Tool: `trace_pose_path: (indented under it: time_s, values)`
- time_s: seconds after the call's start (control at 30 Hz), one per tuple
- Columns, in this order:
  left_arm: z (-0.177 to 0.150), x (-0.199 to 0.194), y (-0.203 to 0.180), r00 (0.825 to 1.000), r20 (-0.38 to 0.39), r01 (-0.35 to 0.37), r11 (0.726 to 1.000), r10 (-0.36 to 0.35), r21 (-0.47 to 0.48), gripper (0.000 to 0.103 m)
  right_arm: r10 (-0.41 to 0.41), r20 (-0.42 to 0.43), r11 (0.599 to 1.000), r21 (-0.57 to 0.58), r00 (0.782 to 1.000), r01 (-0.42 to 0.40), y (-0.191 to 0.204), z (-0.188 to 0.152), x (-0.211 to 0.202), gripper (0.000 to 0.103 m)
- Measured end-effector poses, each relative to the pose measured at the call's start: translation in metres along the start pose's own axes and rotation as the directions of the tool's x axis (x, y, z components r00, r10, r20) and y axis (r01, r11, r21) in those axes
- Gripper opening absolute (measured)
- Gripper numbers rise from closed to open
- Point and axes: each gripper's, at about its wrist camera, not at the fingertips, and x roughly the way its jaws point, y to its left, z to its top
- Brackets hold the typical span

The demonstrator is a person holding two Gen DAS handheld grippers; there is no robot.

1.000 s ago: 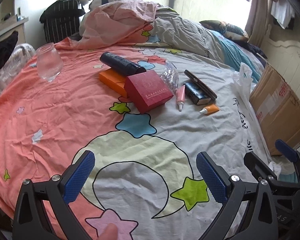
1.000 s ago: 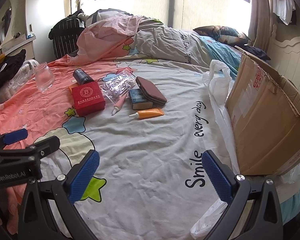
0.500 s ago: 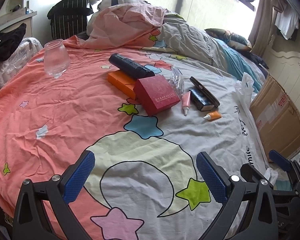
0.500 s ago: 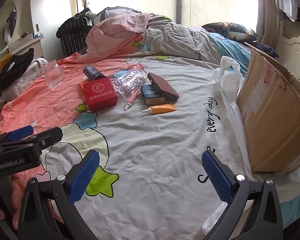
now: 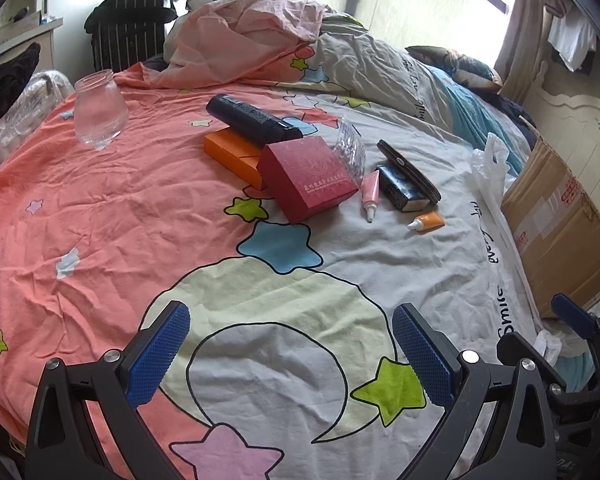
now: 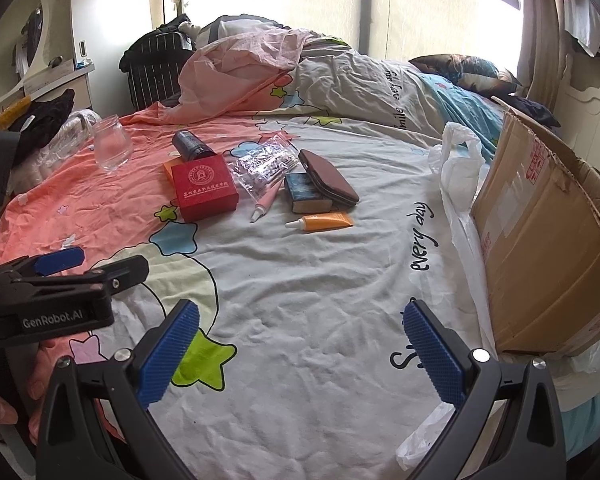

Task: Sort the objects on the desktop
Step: 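Move both tools toward the red square box on the bed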

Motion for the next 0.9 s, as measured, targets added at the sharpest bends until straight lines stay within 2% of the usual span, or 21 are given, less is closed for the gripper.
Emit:
trace_pose_path:
  time_s: [0.13, 0.27, 0.43, 0.63, 0.73, 0.83, 0.9]
  values:
    - [-0.002, 0.002, -0.005, 1.000, -0.003, -0.025, 0.998, 0.025, 0.049, 0.103, 0.020, -0.012, 1.000, 0.018, 1.000, -0.019, -0.002, 0.000, 0.006, 0.103]
    - [0.000, 0.003, -0.003, 0.999, -0.006, -0.036, 0.998, 0.037, 0.053, 0.103, 0.032, -0.020, 0.999, 0.015, 0.999, -0.031, -0.001, 0.000, 0.011, 0.103]
    - [0.006, 0.018, 0.002, 0.998, -0.065, 0.028, 1.000, -0.027, 0.013, 0.103, 0.034, -0.020, 0.999, 0.016, 0.999, -0.034, -0.001, -0.002, 0.016, 0.103]
    - [0.016, 0.033, -0.002, 0.996, -0.083, 0.030, 1.000, -0.030, 0.002, 0.103, 0.022, -0.045, 0.999, 0.037, 0.999, -0.020, -0.013, 0.001, 0.028, 0.103]
    - [0.021, 0.039, -0.001, 0.997, -0.082, 0.012, 1.000, -0.013, -0.010, 0.103, 0.022, -0.053, 0.999, 0.047, 0.998, -0.019, -0.019, 0.003, 0.034, 0.103]
    - [0.026, 0.045, 0.000, 0.996, -0.068, -0.051, 0.999, 0.051, -0.005, 0.103, 0.022, -0.064, 0.999, 0.040, 0.998, -0.019, -0.019, 0.003, 0.041, 0.103]
    - [0.028, 0.048, -0.001, 0.995, -0.070, -0.065, 0.998, 0.064, -0.001, 0.103, 0.022, -0.072, 0.999, 0.033, 0.997, -0.020, -0.019, 0.003, 0.045, 0.103]
